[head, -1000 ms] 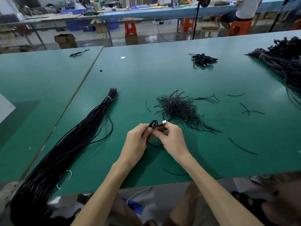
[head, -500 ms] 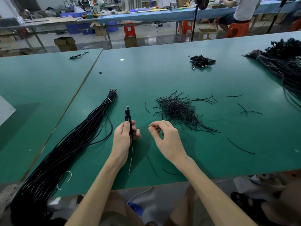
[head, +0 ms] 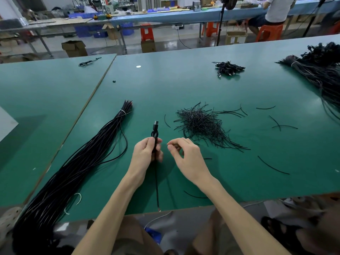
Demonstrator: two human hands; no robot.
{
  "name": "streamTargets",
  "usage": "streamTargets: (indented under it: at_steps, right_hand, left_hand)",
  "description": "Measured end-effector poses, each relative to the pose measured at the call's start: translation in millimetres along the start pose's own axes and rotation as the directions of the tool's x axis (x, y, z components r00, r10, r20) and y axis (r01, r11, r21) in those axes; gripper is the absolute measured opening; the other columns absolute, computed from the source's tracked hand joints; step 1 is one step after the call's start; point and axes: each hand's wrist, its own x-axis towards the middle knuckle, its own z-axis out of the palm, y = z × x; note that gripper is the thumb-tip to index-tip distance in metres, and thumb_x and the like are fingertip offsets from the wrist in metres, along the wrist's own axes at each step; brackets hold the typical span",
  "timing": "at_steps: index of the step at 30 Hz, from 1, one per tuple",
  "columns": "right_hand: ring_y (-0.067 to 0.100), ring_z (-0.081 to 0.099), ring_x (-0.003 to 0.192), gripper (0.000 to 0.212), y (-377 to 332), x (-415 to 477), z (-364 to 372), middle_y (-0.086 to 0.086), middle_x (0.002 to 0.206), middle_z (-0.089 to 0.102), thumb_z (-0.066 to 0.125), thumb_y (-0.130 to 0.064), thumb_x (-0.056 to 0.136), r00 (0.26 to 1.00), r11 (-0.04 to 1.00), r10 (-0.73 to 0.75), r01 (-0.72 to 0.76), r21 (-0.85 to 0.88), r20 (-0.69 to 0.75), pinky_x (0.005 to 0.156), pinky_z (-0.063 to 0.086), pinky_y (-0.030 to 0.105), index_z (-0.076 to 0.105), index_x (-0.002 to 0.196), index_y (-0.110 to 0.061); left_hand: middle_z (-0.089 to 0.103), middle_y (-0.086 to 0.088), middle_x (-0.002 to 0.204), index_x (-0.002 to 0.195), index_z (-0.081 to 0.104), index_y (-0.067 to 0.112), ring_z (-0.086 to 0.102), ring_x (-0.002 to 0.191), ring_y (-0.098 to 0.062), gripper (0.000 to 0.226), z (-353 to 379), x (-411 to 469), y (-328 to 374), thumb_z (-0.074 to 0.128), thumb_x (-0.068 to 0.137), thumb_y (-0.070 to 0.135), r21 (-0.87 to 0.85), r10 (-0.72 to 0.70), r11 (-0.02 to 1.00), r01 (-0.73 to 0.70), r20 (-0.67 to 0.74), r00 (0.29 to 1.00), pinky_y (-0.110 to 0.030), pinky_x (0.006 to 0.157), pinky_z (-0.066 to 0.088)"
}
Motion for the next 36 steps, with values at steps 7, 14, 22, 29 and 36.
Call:
streamTargets:
  at_steps: [7,14,22,29,36]
  right_hand:
    - [0.006,0.059,0.094,0.017,1.2,1.4,-1.5,-0.014,0.093,0.066,0.057,-0.025,0.104,0.996,0.993,0.087,-0.083,0.088,-0.036,0.082,0.044,0.016,0.072,0.104,-0.019]
    - [0.008,0.057,0.098,0.017,4.2,1.4,-1.2,-0.01,0.098,0.066,0.056,-0.014,0.103,0.992,0.99,0.122,-0.12,0.069,-0.014,0.085,0.044,0.022,0.072,0.108,-0.018]
    - [0.01,0.055,0.087,0.015,6.6,3.5,-1.2,-0.005,0.095,0.064,0.058,-0.011,0.099,0.981,0.976,0.193,-0.194,0.098,0.012,0.071,0.039,0.016,0.069,0.102,-0.02]
    - [0.017,0.048,0.067,0.019,-3.9,2.9,-1.8,0.0,0.075,0.052,0.051,-0.008,0.094,0.979,0.981,0.193,-0.193,-0.016,0.07,0.058,0.037,0.033,0.05,0.077,-0.016]
    - [0.009,0.047,0.079,0.018,15.6,-7.1,5.5,-0.007,0.087,0.052,0.056,-0.021,0.084,0.982,0.991,0.115,-0.104,-0.082,0.148,0.072,0.044,0.03,0.055,0.101,-0.017]
  left_hand:
    - [0.067,-0.006,0.088,0.112,0.066,0.001,0.063,0.072,-0.021,0.035,2.5,0.3,10.9,0.048,0.109,0.03,-0.212,-0.136,0.963,0.165,0.145,0.98,-0.031,0.068,0.056]
    - [0.069,-0.01,0.089,0.106,0.066,-0.002,0.065,0.074,-0.025,0.029,12.1,2.6,16.9,0.058,0.103,0.025,-0.224,-0.098,0.964,0.141,0.193,0.976,-0.031,0.069,0.057]
    - [0.079,-0.01,0.1,0.104,0.068,0.002,0.075,0.079,-0.024,0.03,46.6,37.1,55.3,0.056,0.106,0.03,-0.008,-0.047,0.999,0.049,0.158,0.986,-0.03,0.07,0.059]
    - [0.068,0.005,0.079,0.093,0.083,0.015,0.053,0.066,-0.011,0.031,121.6,75.2,74.1,0.068,0.097,0.042,0.185,-0.173,0.973,0.139,0.181,0.968,-0.02,0.061,0.049]
    - [0.074,-0.018,0.106,0.115,0.066,-0.009,0.063,0.059,-0.013,0.04,216.1,95.0,54.4,0.069,0.098,0.027,0.205,-0.33,0.937,0.282,0.265,0.906,-0.023,0.055,0.058]
